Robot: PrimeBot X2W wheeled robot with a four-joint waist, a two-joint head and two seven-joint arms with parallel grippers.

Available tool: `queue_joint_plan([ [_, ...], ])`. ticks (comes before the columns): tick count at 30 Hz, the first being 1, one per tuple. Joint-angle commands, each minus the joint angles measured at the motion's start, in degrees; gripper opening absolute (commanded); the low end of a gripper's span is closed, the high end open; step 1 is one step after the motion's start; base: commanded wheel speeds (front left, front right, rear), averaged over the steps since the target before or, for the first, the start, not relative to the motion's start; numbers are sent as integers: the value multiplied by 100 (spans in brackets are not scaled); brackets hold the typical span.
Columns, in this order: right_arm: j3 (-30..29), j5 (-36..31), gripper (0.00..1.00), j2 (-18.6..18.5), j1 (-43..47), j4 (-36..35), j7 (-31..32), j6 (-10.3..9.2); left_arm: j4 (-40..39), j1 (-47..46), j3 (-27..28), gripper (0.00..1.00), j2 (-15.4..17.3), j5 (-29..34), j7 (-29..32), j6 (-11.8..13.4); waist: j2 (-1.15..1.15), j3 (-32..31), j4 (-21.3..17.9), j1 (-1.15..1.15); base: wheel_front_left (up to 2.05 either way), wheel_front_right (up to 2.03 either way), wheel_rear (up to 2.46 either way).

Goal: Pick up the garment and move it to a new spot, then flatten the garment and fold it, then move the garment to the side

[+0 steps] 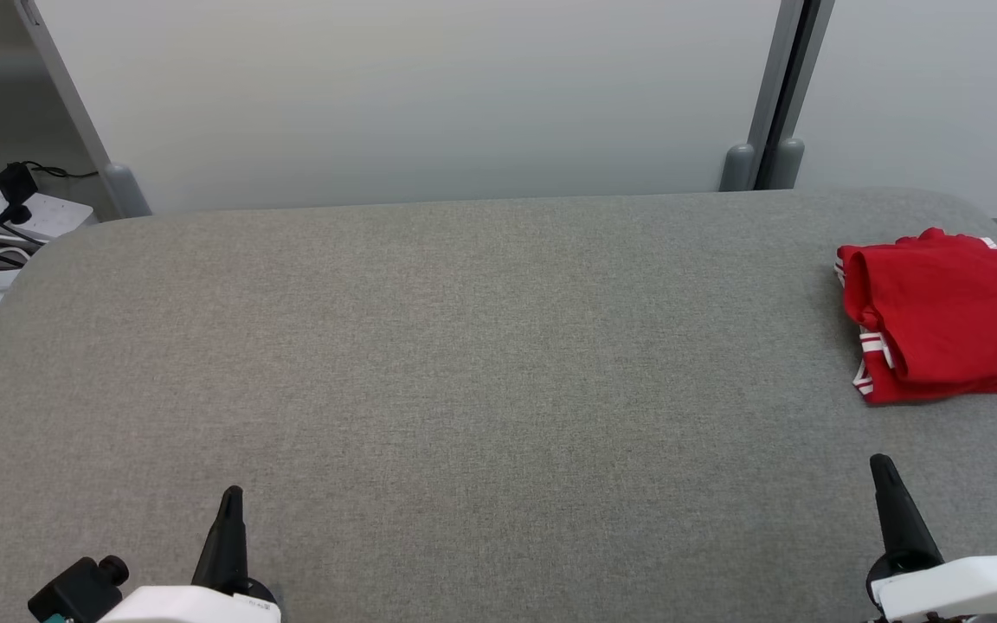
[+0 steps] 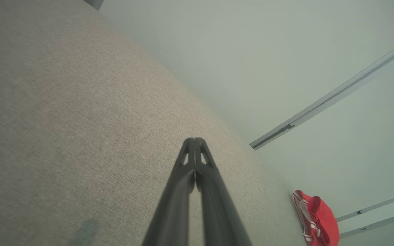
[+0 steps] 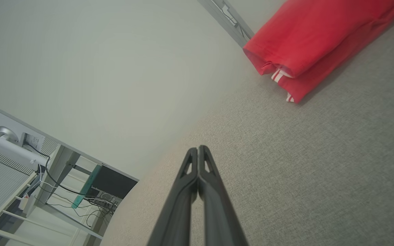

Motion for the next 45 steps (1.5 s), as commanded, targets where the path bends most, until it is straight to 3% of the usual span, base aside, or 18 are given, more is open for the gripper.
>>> queue_joint_plan([
  [1,9,194,0,-43,-272,-103,54,0,-116,-370,145,0,54,-210,44,-66,0,7,5,0,0,0,0],
  [45,-459,2710,0,89,-573,82,772,0,155,-811,568,0,69,-3052,775,-552,0,185,115,0,0,0,0],
])
